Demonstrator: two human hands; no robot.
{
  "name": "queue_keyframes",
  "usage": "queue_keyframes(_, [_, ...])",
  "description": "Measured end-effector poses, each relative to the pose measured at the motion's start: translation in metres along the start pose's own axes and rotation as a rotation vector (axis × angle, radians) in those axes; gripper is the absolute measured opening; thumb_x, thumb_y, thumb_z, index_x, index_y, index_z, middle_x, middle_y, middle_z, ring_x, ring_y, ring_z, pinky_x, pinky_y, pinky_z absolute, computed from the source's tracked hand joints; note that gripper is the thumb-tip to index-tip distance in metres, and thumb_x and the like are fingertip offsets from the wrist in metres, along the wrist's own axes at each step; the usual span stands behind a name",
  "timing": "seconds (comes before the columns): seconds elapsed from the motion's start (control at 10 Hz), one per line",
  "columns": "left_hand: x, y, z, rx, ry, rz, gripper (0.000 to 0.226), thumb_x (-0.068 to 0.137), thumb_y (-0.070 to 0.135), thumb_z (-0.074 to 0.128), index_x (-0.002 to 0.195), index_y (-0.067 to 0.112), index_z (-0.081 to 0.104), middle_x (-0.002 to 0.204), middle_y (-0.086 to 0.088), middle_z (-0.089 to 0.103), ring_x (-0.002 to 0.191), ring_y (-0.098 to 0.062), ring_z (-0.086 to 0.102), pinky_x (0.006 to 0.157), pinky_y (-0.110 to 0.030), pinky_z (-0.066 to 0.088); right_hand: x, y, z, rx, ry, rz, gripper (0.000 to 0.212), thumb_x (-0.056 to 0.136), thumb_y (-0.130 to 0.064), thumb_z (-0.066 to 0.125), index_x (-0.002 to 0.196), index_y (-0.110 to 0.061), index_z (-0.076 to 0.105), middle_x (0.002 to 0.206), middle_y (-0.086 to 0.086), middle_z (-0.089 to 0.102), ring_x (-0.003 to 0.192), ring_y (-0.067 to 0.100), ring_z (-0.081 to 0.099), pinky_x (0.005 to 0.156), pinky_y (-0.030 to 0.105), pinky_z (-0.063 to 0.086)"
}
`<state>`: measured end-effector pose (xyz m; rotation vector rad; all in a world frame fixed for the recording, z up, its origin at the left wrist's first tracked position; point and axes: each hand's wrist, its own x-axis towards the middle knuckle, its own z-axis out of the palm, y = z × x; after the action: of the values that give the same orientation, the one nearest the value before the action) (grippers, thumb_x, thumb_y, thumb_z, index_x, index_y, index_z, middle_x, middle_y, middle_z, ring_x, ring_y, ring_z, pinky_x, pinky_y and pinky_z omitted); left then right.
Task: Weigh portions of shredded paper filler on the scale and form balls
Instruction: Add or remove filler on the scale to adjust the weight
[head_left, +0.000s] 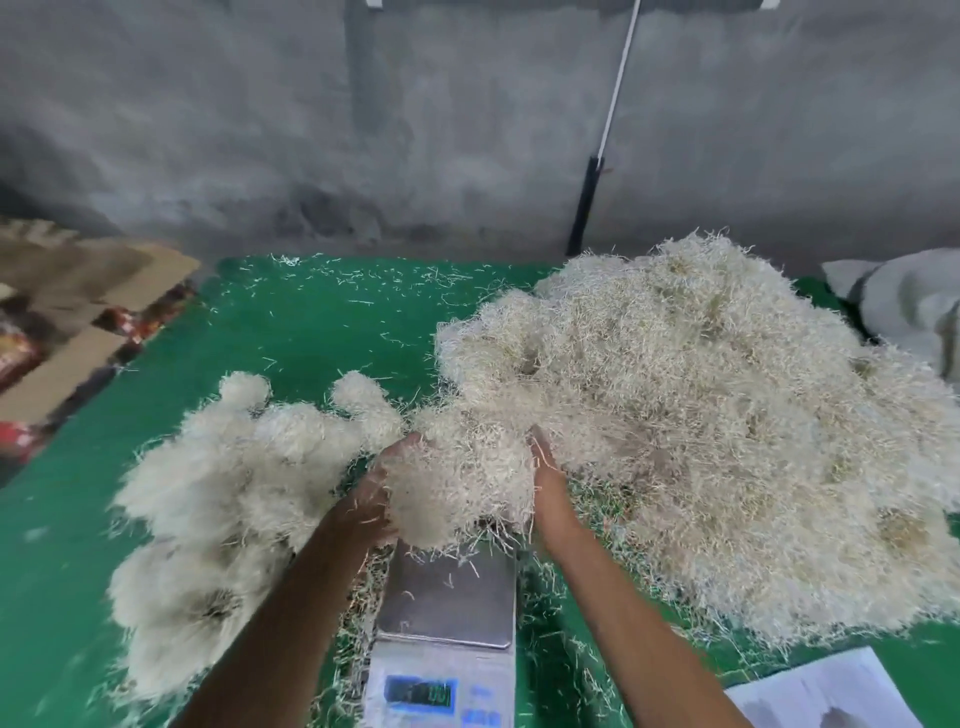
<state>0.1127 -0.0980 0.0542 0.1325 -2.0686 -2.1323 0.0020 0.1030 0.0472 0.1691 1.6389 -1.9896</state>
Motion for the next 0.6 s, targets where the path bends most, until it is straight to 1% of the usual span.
queue_keyframes(0.1, [0.018, -0.002, 0.005, -0.159, 0.352, -0.425, 0.033, 0.102, 0.006, 0.047, 0.08, 0.008, 0.071, 0.058, 0.019, 0.06, 0.044, 0.008, 0.059, 0.055, -0.007, 0.049, -0.01, 0.003, 0.027, 0.039, -0.217, -0.029, 0.092, 0.071, -0.089, 0.065, 0.15, -0.043, 0.05, 0.152, 0.001, 0.054, 0.141, 0.028, 0.051, 0.112, 0.06, 0.044])
queue_keyframes(0.2, [0.032, -0.006, 0.005, -0.118, 0.514, -0.558, 0.018, 0.104, 0.016, 0.049, 0.101, 0.01, 0.065, 0.059, 0.006, 0.062, 0.057, -0.008, 0.052, 0.052, -0.019, 0.041, -0.018, 0.019, 0.046, -0.256, -0.14, -0.18, 0.115, 0.069, -0.087, 0.07, 0.162, -0.039, 0.022, 0.168, -0.008, 0.026, 0.151, 0.022, 0.032, 0.12, 0.05, 0.031])
queue_keyframes(0.3, [0.029, -0.018, -0.014, -0.214, 0.772, -0.52, 0.035, 0.103, 0.009, 0.048, 0.131, -0.01, 0.056, 0.102, -0.023, 0.072, 0.086, -0.023, 0.068, 0.07, -0.023, 0.051, -0.03, 0.034, 0.061, -0.379, -0.226, -0.252, 0.1, 0.083, -0.061, 0.078, 0.162, -0.038, 0.021, 0.169, -0.007, 0.024, 0.131, 0.014, 0.05, 0.121, 0.045, 0.036])
queue_keyframes(0.4, [0.005, -0.027, -0.029, -0.333, 0.649, -0.65, 0.059, 0.1, 0.047, 0.049, 0.148, 0.013, 0.044, 0.153, -0.011, 0.042, 0.143, -0.037, 0.036, 0.115, -0.053, 0.031, -0.039, 0.044, 0.077, -0.423, -0.3, -0.353, 0.066, 0.092, -0.037, 0.076, 0.141, -0.064, 0.041, 0.157, -0.009, 0.043, 0.086, 0.021, 0.071, 0.09, 0.037, 0.062])
queue_keyframes(0.5, [-0.008, -0.018, -0.027, -0.402, 0.471, -0.596, 0.083, 0.086, 0.077, 0.049, 0.15, 0.024, 0.04, 0.154, 0.0, 0.041, 0.145, -0.033, 0.034, 0.117, -0.055, 0.027, -0.037, 0.048, 0.089, -0.362, -0.207, -0.349, 0.065, 0.101, -0.033, 0.064, 0.155, -0.051, 0.031, 0.168, -0.01, 0.026, 0.123, 0.014, 0.061, 0.102, 0.032, 0.049])
queue_keyframes(0.6, [-0.009, -0.013, -0.019, -0.309, 0.472, -0.482, 0.06, 0.1, 0.048, 0.052, 0.151, 0.022, 0.038, 0.159, -0.006, 0.035, 0.145, -0.032, 0.034, 0.117, -0.049, 0.027, -0.031, 0.049, 0.092, -0.314, -0.146, -0.232, 0.083, 0.099, -0.068, 0.05, 0.164, -0.039, 0.009, 0.172, -0.012, 0.013, 0.154, 0.012, 0.022, 0.115, 0.031, 0.019])
